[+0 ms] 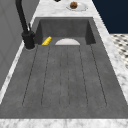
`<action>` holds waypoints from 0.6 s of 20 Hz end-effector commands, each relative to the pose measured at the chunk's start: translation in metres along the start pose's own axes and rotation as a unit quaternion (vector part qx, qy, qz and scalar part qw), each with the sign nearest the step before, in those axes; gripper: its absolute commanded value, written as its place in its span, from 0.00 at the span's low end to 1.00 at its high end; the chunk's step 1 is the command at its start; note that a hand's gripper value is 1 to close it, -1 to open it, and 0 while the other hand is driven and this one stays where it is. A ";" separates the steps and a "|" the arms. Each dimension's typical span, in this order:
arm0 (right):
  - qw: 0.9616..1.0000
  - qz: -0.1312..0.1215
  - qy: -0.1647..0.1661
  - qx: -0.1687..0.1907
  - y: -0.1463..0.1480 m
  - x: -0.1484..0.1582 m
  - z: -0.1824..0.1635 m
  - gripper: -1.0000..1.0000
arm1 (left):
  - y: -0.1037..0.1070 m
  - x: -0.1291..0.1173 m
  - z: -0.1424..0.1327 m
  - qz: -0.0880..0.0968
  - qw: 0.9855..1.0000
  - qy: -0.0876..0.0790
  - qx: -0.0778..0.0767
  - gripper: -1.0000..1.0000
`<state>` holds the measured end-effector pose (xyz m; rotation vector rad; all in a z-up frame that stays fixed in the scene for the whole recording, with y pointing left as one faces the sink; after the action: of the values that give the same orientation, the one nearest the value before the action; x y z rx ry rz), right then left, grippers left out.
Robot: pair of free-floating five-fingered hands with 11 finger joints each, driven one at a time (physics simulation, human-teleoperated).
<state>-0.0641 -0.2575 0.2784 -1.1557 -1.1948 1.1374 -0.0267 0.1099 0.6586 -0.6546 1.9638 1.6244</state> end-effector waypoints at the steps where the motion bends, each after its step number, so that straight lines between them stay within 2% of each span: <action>1: 1.000 0.000 0.000 0.000 0.000 0.000 0.000 0.50 | 0.000 0.000 0.000 -0.017 0.998 0.018 0.065 0.00; 2: 1.000 0.000 0.000 0.000 0.000 0.000 0.000 0.50 | 0.003 -0.002 -0.001 -0.012 0.998 0.010 0.068 0.00; 3: 1.000 0.000 0.000 0.000 0.000 0.000 0.000 0.50 | 0.005 0.000 0.006 -0.016 0.999 0.014 0.026 0.00; 4: 1.000 0.000 0.000 0.000 0.000 0.000 0.000 0.50 | 0.001 0.000 0.000 -0.001 1.000 0.001 0.002 0.00; 5: 1.000 0.000 0.000 0.000 0.000 0.000 0.000 0.50 | 0.002 0.000 0.001 -0.001 1.000 0.001 0.001 0.00; 6: 1.000 0.000 0.000 0.000 0.000 0.000 0.000 0.50 | 0.002 0.001 0.006 -0.002 1.000 0.010 0.012 0.00; 7: 1.000 0.000 0.000 0.000 0.000 0.000 0.000 0.50 | -0.001 -0.002 0.002 0.000 1.000 -0.001 0.021 0.00; 8: 1.000 0.000 0.000 0.000 0.000 0.000 0.000 0.50 | 0.001 0.001 0.002 0.001 0.999 0.001 0.050 0.00; 9: 1.000 0.000 0.000 0.000 0.000 0.000 0.000 0.50 | -0.001 -0.004 0.002 0.001 0.998 -0.006 0.069 0.00; 12: 1.000 0.000 0.000 0.000 0.000 0.000 0.000 0.50 | 0.000 -0.002 0.001 -0.001 0.997 -0.015 0.070 0.00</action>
<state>-0.0641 -0.2575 0.2784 -1.1557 -1.1948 1.1374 -0.0251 0.1117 0.6596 -0.6536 1.9680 1.6153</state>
